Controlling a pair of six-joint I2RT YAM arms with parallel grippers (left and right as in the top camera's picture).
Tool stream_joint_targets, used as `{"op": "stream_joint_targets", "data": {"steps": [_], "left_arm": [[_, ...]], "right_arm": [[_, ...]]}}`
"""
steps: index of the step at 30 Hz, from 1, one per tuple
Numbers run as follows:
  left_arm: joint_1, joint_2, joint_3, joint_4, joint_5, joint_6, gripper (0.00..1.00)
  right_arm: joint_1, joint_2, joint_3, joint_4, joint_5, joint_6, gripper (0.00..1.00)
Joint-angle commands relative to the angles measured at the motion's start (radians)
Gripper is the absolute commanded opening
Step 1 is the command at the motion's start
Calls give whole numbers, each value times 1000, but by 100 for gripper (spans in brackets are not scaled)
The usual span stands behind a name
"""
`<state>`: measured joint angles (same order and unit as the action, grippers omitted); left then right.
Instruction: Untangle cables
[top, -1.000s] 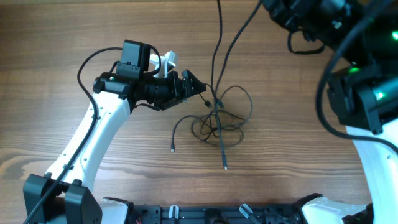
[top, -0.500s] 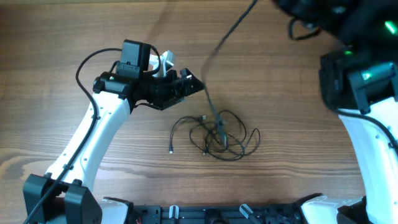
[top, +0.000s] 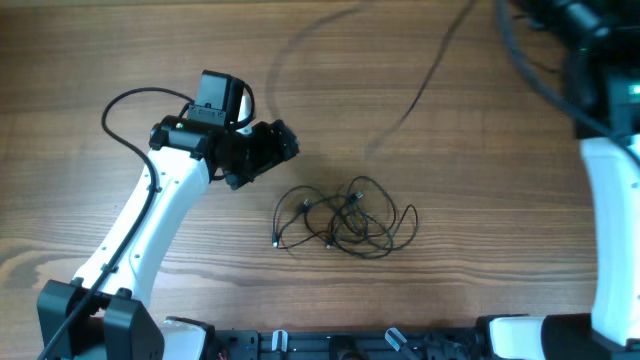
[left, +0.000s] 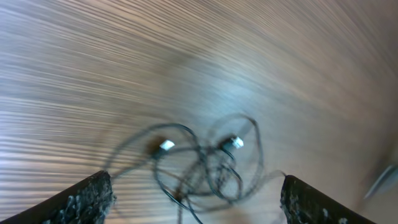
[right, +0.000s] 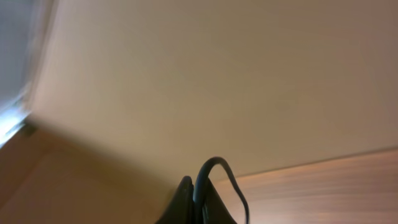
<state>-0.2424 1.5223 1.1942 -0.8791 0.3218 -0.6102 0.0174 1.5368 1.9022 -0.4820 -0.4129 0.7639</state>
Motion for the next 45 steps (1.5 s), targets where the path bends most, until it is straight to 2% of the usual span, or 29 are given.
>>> {"op": "stream_joint_targets", "data": {"steps": [1,4,7,17,20,26,35,36,39,43,44,45], "left_arm": [[16,-2,1,-10,-204,-71,90],[25,-2,1,-10,-234,-100,98],[26,-2,1,25,-187,-105,100],[26,-2,1,294,301,-101,98],[26,-2,1,362,378,-103,95],[57,-2,1,396,403,-161,93],[154,-2,1,278,403,-160,94],[170,-2,1,268,403,-157,95],[192,-2,1,263,403,-157,94],[212,-2,1,253,400,-157,94],[216,-2,1,245,393,-157,94],[218,-2,1,235,383,-157,95]], "right_arm": [[-158,-16,11,-66,37,21,4],[-230,-15,9,-137,5,-5,4],[-241,-11,9,-198,-51,-111,4],[-120,73,8,-316,-247,-296,4],[-65,115,8,-331,-251,-303,4],[57,232,8,-296,-251,-306,4],[230,409,8,-183,-251,-262,4],[270,439,8,-169,-251,-257,5],[334,482,8,-151,-250,-241,18],[417,510,8,-116,-249,-241,22],[429,510,9,-106,-249,-240,34],[437,508,9,-94,-250,-240,51]]}}
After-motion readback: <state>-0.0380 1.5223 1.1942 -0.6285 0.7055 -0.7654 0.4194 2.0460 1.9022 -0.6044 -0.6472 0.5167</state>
